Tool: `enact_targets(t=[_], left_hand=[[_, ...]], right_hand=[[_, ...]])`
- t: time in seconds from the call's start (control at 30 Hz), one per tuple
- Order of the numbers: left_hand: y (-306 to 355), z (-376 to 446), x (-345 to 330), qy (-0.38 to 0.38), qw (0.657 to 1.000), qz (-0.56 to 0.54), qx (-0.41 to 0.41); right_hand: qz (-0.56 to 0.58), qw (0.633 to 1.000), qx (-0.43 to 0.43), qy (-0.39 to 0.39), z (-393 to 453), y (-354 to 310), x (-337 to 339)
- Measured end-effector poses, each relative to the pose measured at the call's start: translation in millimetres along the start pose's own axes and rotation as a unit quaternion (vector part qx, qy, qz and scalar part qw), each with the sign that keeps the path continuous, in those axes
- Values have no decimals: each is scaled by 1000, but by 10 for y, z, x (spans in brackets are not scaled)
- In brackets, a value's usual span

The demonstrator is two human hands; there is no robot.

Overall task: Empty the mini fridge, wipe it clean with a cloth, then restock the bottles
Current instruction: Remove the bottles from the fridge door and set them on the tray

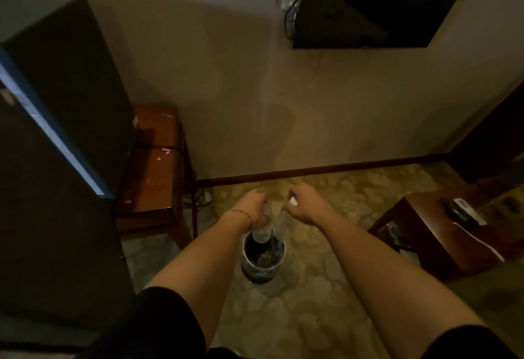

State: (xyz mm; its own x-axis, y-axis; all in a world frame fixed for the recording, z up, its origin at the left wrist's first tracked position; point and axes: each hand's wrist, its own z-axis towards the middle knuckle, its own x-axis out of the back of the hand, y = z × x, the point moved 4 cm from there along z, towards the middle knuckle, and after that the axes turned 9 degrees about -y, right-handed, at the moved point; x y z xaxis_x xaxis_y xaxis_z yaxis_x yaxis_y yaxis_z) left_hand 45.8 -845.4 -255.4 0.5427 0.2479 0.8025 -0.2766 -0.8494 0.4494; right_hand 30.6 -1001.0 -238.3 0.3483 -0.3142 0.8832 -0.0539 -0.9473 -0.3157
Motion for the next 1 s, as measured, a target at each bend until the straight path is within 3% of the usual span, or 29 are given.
enact_targets(t=[0.2,0.43,0.67,1.0], left_hand=[[-219,329,-118,1,999,-29,35],[-740,1120,-757,5,991,-84,99],[-1394,2331,-2050,-11,991,-60,116],[-2413,3732,-4008,-50,988,-55,136]], right_hand=[[-14,999,14,-49,578,96,-224],[-30,993,43,-104,1466,493,-1034],[-14,991,64,-114,2490,1239,-2496],[-18,982,28,-186,3733,2217,-4568]])
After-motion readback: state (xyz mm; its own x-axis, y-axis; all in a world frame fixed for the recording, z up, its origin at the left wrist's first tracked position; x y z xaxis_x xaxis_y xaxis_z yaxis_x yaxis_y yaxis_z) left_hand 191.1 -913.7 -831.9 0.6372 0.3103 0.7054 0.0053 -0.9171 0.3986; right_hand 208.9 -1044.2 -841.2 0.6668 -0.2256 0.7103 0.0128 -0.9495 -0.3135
